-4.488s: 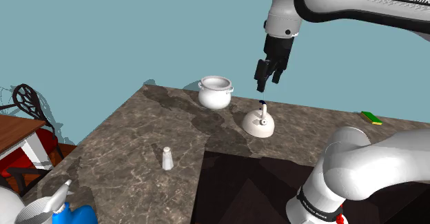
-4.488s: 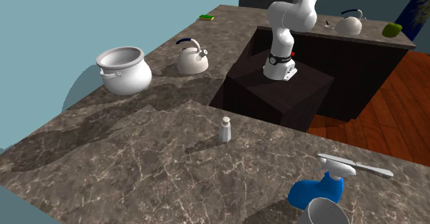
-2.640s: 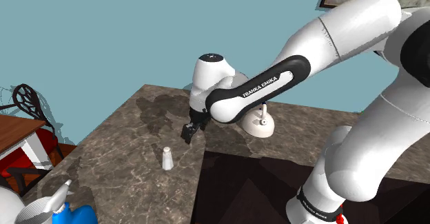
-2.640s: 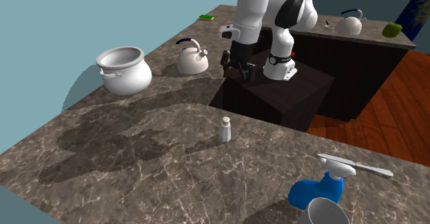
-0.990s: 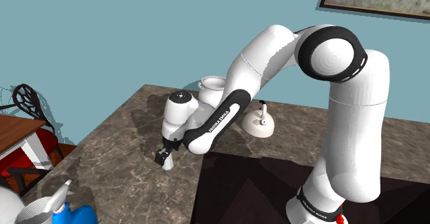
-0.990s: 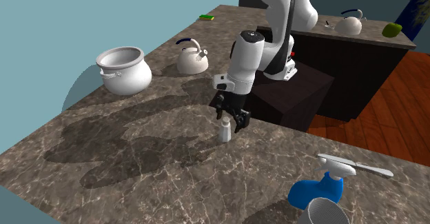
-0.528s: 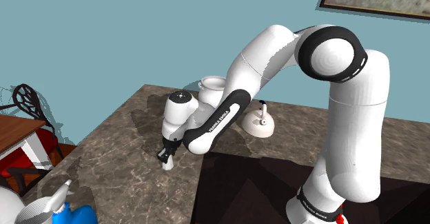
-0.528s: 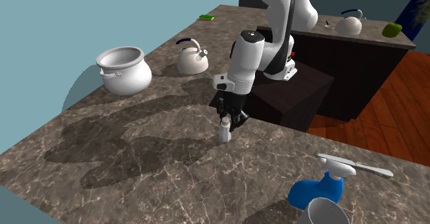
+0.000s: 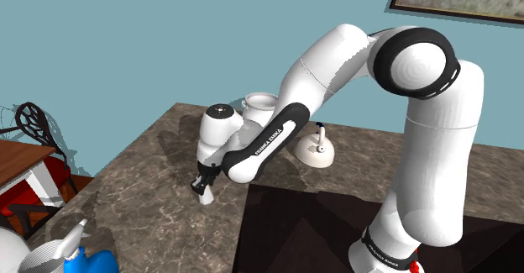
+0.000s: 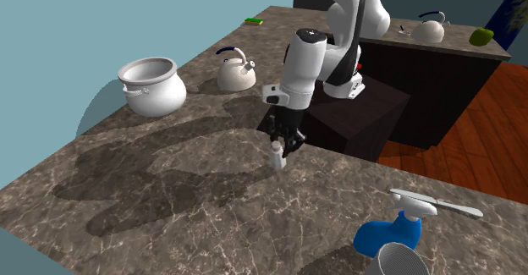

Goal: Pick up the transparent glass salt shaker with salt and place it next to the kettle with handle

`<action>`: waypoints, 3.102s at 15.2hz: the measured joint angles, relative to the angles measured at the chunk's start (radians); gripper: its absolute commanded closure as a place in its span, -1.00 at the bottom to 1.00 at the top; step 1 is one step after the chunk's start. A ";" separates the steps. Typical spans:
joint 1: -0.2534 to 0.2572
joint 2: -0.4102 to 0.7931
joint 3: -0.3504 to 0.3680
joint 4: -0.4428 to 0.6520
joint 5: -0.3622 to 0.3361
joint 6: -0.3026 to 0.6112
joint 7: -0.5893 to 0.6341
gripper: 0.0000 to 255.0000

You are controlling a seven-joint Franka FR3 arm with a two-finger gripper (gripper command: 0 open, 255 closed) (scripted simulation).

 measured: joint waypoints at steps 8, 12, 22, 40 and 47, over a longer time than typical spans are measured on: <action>-0.024 -0.085 0.033 0.007 0.069 -0.088 -0.058 1.00; -0.030 -0.126 0.044 0.019 0.101 -0.138 -0.084 1.00; -0.038 -0.222 0.058 0.054 0.169 -0.262 -0.139 1.00; -0.039 -0.326 0.060 0.183 0.232 -0.489 -0.194 1.00; -0.056 -0.443 0.027 0.106 0.278 -0.523 -0.270 1.00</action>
